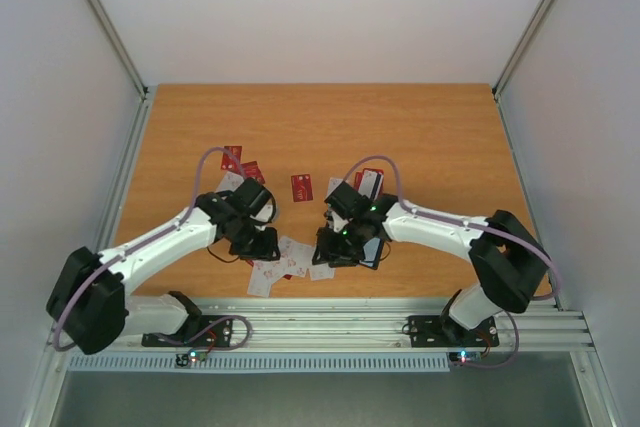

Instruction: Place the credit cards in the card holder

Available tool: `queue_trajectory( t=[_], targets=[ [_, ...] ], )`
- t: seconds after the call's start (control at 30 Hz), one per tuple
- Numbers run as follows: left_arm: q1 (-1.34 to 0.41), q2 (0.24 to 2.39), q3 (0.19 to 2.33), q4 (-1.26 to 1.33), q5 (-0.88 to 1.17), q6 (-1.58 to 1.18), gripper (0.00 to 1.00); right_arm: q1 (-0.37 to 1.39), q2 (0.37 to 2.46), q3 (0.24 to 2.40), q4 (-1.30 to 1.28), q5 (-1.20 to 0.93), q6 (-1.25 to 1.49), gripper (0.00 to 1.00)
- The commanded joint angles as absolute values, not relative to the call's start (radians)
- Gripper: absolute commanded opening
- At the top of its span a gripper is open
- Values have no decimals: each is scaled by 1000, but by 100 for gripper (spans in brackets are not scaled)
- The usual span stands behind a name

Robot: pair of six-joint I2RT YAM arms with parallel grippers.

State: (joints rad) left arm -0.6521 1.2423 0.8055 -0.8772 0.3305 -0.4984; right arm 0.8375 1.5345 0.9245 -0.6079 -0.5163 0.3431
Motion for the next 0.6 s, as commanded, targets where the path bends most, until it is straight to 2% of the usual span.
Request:
queue_trajectory(
  t=[0.0, 0.17, 0.37, 0.57],
  targets=[
    [-645, 1322, 798, -759, 365, -529, 33, 889, 1593, 914, -447, -446, 520, 48],
    [-617, 1436, 884, -733, 422, -477, 33, 915, 1612, 876, -383, -425, 602, 48],
    [-572, 1626, 1004, -735, 476, -376, 34, 945, 1608, 761, -193, -409, 772, 49],
    [-568, 1770, 1115, -782, 515, -265, 35, 1011, 1641, 749, -86, -386, 852, 49]
  ],
)
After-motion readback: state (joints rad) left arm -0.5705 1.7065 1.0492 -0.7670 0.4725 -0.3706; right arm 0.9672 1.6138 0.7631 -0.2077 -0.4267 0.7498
